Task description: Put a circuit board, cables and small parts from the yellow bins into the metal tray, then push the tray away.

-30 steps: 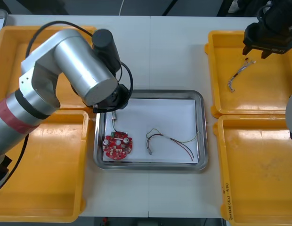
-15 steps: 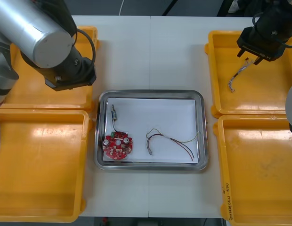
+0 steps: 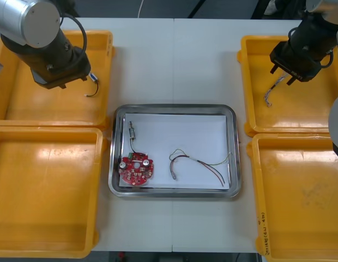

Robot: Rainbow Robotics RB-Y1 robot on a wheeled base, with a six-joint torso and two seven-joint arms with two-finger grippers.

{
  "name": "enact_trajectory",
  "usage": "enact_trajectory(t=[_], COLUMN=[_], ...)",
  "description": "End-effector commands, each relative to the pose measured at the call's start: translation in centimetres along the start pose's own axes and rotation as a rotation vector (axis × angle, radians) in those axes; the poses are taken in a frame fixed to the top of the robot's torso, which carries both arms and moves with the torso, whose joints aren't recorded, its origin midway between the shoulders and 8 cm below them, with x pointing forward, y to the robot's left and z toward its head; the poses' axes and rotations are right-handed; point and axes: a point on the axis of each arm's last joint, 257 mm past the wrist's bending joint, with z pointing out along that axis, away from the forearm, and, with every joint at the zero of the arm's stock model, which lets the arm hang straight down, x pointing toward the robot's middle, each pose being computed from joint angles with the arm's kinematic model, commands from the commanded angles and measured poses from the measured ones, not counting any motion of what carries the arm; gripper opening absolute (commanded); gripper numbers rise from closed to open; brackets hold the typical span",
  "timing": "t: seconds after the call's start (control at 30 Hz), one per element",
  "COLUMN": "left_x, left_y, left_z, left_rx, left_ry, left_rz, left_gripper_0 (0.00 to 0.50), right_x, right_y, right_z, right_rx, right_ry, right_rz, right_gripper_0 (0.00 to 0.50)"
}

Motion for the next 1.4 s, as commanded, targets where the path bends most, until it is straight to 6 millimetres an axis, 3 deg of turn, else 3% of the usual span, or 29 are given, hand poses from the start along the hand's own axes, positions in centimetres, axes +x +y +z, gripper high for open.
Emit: enact_trajectory(t=[0.03, 0.27, 0.83, 1.1, 1.4], left_x=[-5.5, -7.7, -10.6, -10.5, -9.4], left_y=[-0.5, -1.3, -3.2, -4.0, -5.2], left_z=[-2.4, -2.0, 0.6, 3.8, 6.0], left_rx=[0.049, 0.093, 0.186, 0.179, 0.2], left_ry=[-0.106, -0.127, -0.098, -0.118, -0.102], left_rz=[-0.119, -0.165, -0.282, -0.274, -0.279], left_gripper_0=[0.5, 0.5, 0.5, 0.5, 0.5], right_x=[-0.6, -0.1, 0.6, 0.7, 1.1], right_y=[3.8, 3.3, 3.5, 2.5, 1.1], right_z=[-2.5, -0.7, 2.3, 3.9, 5.2], right_rx=[-0.078, -0.066, -0.099, -0.091, -0.067], right_ry=[-0.033, -0.018, -0.018, -0.027, -0.024], right_rz=[0.066, 0.092, 0.133, 0.141, 0.134], right_gripper_0=[0.5, 0.5, 0.5, 0.5, 0.5])
